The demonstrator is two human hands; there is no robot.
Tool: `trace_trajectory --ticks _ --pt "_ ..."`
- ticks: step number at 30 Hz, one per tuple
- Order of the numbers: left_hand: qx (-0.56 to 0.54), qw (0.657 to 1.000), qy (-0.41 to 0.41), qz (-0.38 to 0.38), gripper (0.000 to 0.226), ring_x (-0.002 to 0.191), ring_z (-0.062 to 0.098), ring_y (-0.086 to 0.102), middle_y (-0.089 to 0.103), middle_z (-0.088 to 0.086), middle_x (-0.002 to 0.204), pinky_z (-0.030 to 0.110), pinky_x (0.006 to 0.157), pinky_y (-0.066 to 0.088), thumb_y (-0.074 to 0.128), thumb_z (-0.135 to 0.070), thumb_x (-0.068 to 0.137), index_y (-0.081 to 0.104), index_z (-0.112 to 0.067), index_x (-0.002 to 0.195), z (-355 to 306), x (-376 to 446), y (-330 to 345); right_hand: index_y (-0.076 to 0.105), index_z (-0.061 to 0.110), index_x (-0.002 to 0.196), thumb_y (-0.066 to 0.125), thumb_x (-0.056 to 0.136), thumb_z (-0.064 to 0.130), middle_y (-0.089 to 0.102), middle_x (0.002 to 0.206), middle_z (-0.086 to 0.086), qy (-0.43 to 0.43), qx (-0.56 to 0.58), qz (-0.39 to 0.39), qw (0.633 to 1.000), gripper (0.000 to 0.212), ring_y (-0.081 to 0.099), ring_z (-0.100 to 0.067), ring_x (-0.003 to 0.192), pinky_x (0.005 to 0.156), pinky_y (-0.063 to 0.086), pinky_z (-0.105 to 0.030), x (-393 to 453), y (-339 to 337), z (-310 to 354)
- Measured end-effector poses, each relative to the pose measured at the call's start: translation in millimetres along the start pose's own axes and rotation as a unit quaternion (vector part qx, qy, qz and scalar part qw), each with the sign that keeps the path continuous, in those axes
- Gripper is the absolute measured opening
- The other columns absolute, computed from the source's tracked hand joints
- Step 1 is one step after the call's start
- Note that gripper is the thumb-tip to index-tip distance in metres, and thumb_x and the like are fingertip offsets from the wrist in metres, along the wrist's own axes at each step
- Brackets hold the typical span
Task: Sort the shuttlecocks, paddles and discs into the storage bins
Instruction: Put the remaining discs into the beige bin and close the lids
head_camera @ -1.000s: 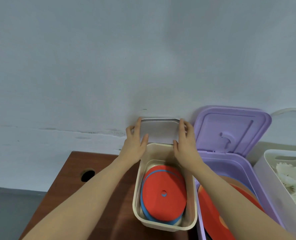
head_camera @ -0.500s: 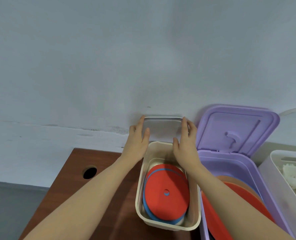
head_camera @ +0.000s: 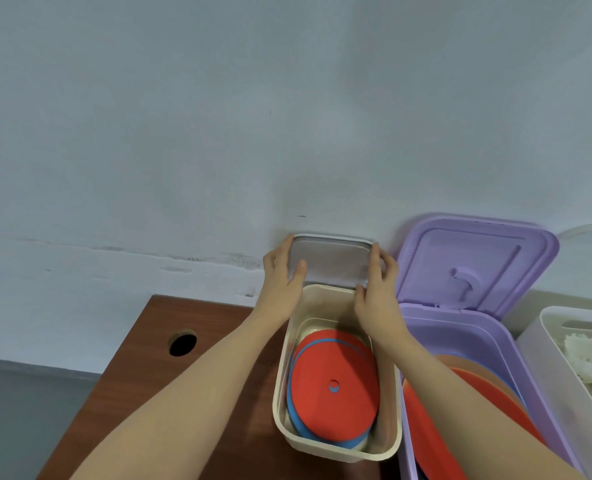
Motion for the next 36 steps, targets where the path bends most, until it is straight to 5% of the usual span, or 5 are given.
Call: trace_trajectory --ticks 14,23,28,32,36 --pt "-0.001 0.999 0.040 -0.013 0.057 0.110 0.010 0.039 0.026 -0.002 0.127 0.021 0.101 0.030 0.034 -0.041 0.087 0.010 -0.048 0.137 14 -14 -6 0.013 0.019 0.147 0.046 0.082 -0.010 0.018 0.135 -0.005 -0.045 0.055 -0.023 0.997 0.079 0.026 -0.005 0.122 0.094 0.020 0.002 -18 1 -6" --pt "0.005 0.999 0.026 -0.045 0.054 0.120 0.007 0.036 0.025 -0.002 0.134 0.019 0.095 0.028 0.040 -0.033 0.097 0.016 -0.039 0.145 16 -44 -26 0.017 0.020 0.147 0.047 0.085 -0.004 0.021 0.138 -0.009 -0.065 0.075 0.009 0.995 0.073 0.031 -0.017 0.127 0.098 0.020 -0.001 -36 2 20" --pt "0.047 0.998 0.020 -0.031 0.048 0.089 0.000 0.048 0.027 -0.003 0.129 0.016 0.088 0.034 0.031 -0.028 0.101 0.018 -0.036 0.146 7 -47 -32 0.022 0.023 0.146 0.043 0.093 -0.002 0.024 0.140 -0.008 -0.038 0.082 0.018 0.996 0.062 0.031 -0.016 0.129 0.097 0.019 0.001 -35 0 29" --pt "0.036 0.995 0.001 -0.092 0.038 0.120 0.006 0.045 0.045 -0.001 0.137 0.012 0.096 0.027 0.034 -0.024 0.101 0.041 -0.023 0.139 14 -31 -50 0.044 0.019 0.138 0.043 0.096 0.006 0.048 0.136 -0.003 -0.045 0.048 -0.002 0.998 0.044 0.044 -0.014 0.123 0.099 0.024 -0.006 -21 -12 31" --pt "0.016 0.989 -0.037 -0.143 0.033 0.117 0.013 0.053 0.060 -0.003 0.125 0.017 0.093 0.035 0.043 -0.030 0.099 0.059 -0.018 0.125 23 -24 -59 0.058 0.013 0.126 0.050 0.095 0.011 0.061 0.123 -0.003 -0.008 0.053 -0.041 0.998 0.032 0.055 -0.017 0.112 0.091 0.029 -0.005 -12 -16 26"
Point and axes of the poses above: each hand's wrist, its own x-axis towards the middle knuckle, its own y-axis out of the palm, z = x × y, the point moved 6 cm from there along x, towards the middle knuckle
